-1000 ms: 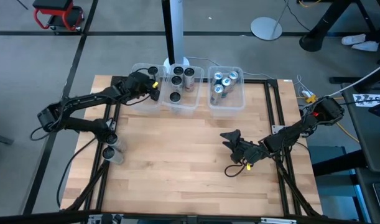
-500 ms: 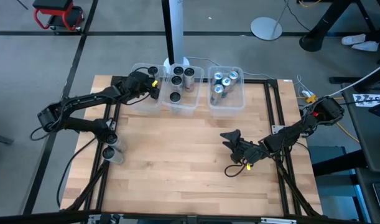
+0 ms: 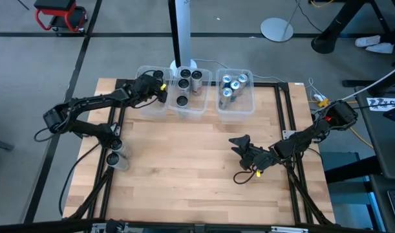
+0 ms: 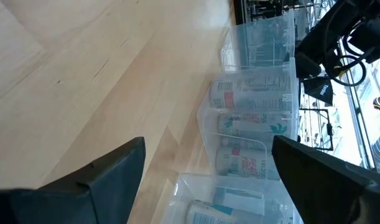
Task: Sort soda cans
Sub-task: Put the white-yellow soda can into the left transparent bin
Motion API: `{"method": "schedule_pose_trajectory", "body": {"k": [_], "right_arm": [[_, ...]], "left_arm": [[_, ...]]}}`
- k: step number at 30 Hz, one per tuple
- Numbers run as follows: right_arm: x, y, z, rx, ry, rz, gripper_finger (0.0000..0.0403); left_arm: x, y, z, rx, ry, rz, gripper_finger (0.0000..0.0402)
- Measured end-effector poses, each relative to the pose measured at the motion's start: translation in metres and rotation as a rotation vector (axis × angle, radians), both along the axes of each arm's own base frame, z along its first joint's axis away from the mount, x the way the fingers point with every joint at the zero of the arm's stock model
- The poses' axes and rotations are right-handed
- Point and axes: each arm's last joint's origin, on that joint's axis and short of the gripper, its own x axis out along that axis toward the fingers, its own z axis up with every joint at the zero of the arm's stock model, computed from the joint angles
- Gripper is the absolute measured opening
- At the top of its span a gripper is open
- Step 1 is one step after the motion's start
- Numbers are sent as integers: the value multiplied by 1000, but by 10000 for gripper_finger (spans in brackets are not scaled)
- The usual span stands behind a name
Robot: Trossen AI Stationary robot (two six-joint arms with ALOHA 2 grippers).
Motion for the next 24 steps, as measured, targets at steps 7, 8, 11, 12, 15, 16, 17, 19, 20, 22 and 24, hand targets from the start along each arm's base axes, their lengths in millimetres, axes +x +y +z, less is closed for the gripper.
{"method": "schedule_pose_trajectory", "body": {"k": [7, 8, 11, 12, 15, 16, 17, 19, 20, 22, 24], "right_arm": [[0, 0, 0, 0, 0, 0, 348], [0, 0, 0, 0, 0, 0, 348], [0, 0, 0, 0, 0, 0, 348], [0, 0, 0, 0, 0, 0, 348], [0, 0, 0, 0, -1, 0, 348], [0, 0, 0, 0, -1, 0, 348], [0, 0, 0, 0, -1, 0, 348], [0, 0, 0, 0, -1, 0, 348], [0, 0, 0, 0, -2, -1, 348], [0, 0, 0, -4, -4, -8, 348], [0, 0, 0, -4, -5, -9, 348]], "left_arm": [[-6, -10, 41, 24, -8, -30, 324], [-8, -12, 48, 29, -7, -38, 324], [-13, -21, 69, 61, -26, -63, 324], [-15, -25, 76, 71, -36, -75, 324], [-19, -37, 91, 79, -80, -170, 324], [-20, -42, 96, 80, -105, -211, 324], [-20, -47, 99, 82, -125, -256, 324], [-19, -58, 103, 73, -146, -349, 324], [-18, -64, 103, 64, -142, -400, 324], [-14, -75, 102, 48, -124, -490, 324], [-10, -87, 101, 46, -100, -571, 324]]}}
